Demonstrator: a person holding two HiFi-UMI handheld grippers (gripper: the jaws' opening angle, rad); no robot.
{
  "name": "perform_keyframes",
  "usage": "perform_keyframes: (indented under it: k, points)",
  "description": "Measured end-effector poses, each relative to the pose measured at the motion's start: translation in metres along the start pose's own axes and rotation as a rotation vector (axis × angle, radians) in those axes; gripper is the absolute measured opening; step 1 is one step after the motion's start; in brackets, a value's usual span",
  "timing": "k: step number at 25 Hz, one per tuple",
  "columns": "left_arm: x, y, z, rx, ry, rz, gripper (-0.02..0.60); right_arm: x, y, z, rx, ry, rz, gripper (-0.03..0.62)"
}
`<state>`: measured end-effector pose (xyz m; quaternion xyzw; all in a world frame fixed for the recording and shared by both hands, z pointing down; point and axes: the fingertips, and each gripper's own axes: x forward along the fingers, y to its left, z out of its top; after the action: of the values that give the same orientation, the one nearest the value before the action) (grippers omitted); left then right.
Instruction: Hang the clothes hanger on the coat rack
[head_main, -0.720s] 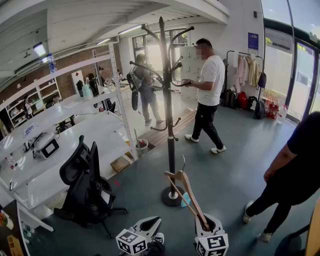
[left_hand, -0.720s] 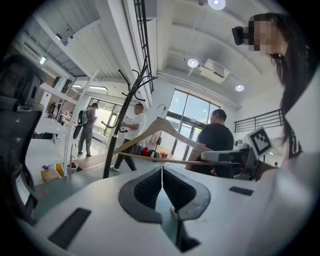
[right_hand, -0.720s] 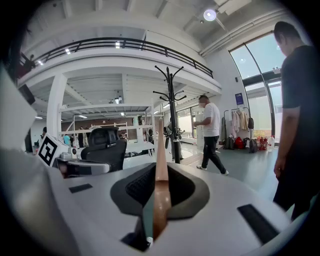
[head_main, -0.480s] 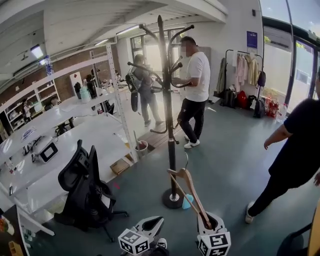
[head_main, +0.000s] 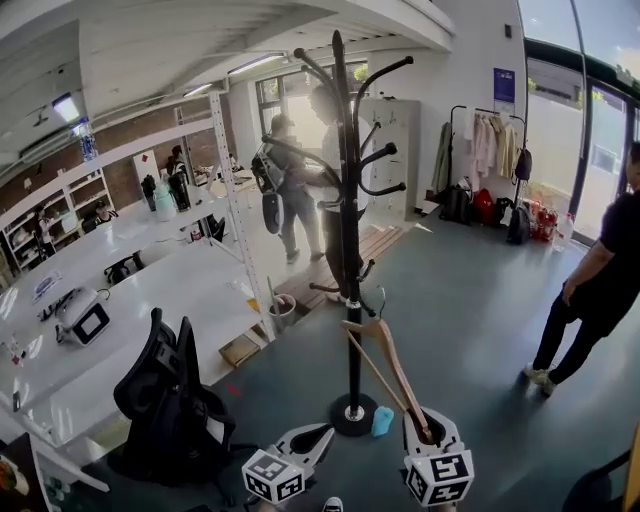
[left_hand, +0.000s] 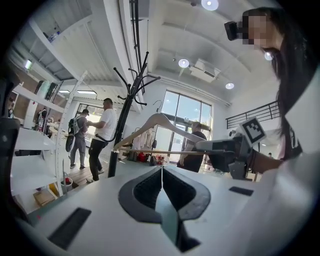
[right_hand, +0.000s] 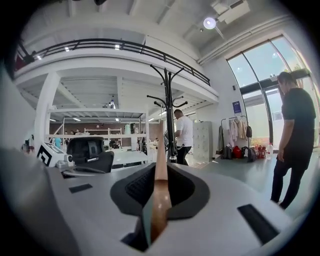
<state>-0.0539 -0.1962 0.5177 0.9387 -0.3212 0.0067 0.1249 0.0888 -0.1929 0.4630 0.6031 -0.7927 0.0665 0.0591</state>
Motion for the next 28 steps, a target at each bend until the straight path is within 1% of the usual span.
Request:
perform_keyframes:
  k: [5, 8, 12, 16, 19, 22, 28]
  points:
    - [0.009, 0.048, 0.013, 0.001, -0.008, -0.012, 0.006, 0.046, 0.003, 0.042, -0.003, -0.076, -0.013, 0.060]
    - [0.016, 0.068, 0.016, -0.002, -0.004, -0.036, 0.006, 0.071, 0.003, 0.067, -0.019, -0.117, -0.019, 0.060]
    - [0.024, 0.085, 0.016, -0.017, 0.009, -0.058, 0.006, 0.099, 0.001, 0.092, -0.020, -0.154, -0.021, 0.060]
    - [0.035, 0.089, 0.019, 0.011, 0.029, -0.083, 0.006, 0.123, -0.004, 0.114, -0.032, -0.168, -0.007, 0.060]
    - [0.043, 0.092, 0.023, 0.015, 0.031, -0.090, 0.006, 0.142, -0.007, 0.121, -0.049, -0.161, 0.015, 0.060]
    - [0.052, 0.097, 0.023, 0.014, 0.036, -0.077, 0.006, 0.164, -0.014, 0.125, -0.066, -0.149, 0.040, 0.060]
    - [0.072, 0.113, 0.027, -0.011, 0.032, -0.013, 0.006, 0.205, -0.027, 0.131, -0.079, -0.112, 0.102, 0.060]
